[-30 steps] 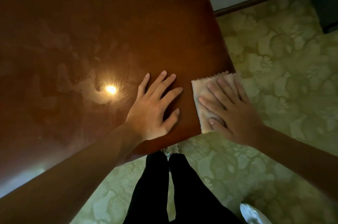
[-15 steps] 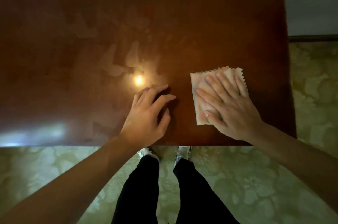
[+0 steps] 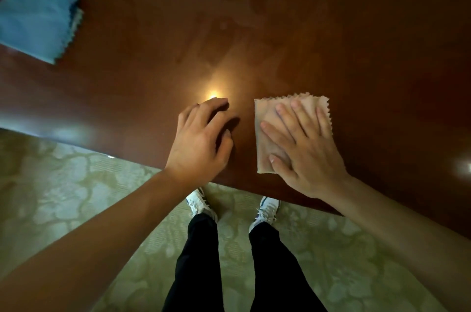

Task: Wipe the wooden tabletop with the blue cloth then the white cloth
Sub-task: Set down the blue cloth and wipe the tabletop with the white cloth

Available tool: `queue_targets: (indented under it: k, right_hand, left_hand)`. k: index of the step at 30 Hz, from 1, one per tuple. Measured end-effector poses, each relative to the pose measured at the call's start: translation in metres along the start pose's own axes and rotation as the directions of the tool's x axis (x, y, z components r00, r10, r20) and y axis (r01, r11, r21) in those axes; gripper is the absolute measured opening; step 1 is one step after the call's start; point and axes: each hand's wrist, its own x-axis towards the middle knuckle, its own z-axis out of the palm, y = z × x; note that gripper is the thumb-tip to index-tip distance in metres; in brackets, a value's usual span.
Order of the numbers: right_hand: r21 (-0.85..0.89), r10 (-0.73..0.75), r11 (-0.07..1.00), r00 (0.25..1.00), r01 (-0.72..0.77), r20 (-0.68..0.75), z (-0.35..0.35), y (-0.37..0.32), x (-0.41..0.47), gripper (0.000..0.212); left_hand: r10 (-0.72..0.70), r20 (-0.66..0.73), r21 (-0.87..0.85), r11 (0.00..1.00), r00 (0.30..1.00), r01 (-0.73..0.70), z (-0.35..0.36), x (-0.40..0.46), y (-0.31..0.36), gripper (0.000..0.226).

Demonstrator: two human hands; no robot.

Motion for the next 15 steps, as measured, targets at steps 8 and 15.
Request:
queue_targets:
  k: [8,15]
  right_hand:
    - [-0.037,-0.059,0.997,0.996,0.061,0.066,-0.001,-0.122,0.107,0.066]
    - [-0.015,-0.059,0.998,0.996,0.061,0.073,-0.001,-0.22,0.207,0.067]
  left_hand:
    - [-0.061,-0.071,0.024,0.998,0.996,0.063,-0.052,-0.015,-0.096,0.035]
    - [-0.127,-0.189,0.102,0.984,0.974,0.148,-0.106,-0.024,-0.173,0.039]
